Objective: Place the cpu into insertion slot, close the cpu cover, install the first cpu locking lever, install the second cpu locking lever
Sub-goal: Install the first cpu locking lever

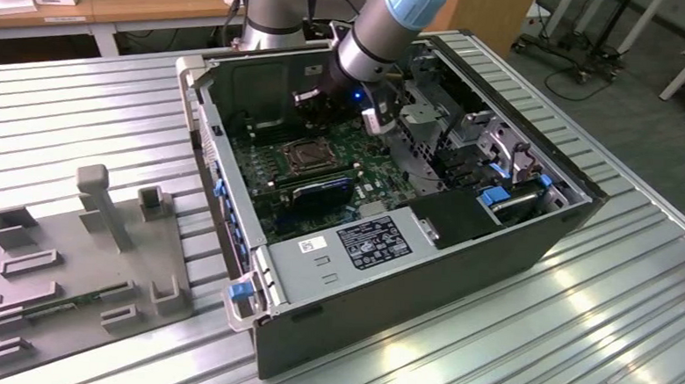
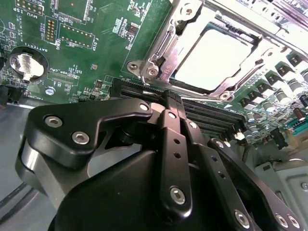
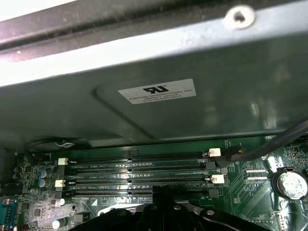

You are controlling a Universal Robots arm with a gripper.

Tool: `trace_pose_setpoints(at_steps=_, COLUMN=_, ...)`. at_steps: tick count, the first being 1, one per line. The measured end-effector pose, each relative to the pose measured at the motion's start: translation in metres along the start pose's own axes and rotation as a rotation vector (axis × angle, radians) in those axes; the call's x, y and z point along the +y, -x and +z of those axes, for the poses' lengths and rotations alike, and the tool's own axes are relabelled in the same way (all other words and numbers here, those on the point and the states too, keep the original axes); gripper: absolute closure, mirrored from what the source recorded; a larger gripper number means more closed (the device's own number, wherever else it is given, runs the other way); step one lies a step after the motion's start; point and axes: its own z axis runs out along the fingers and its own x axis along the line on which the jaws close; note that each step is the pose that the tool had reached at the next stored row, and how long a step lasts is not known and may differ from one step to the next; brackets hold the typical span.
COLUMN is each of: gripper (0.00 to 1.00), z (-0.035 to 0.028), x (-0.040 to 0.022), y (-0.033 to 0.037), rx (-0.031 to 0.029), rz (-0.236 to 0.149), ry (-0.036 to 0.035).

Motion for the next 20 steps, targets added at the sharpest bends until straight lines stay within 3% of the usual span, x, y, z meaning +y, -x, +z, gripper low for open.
trace_pose_setpoints(at_steps=4, gripper=0.89, z=-0.0036, x=0.0012, y=-0.001, rx=0.0, rz=0.0, ry=0.0001)
trace_pose_setpoints(at_steps=12, gripper=0.89, z=-0.021, x=0.0066, y=-0.0058, rx=0.0, rz=0.0, ry=0.0)
trace_pose_setpoints(at_steps=20, gripper=0.89, z=-0.0207, x=0.0069, y=-0.0089, rx=-0.0005, rz=0.0, ry=0.0)
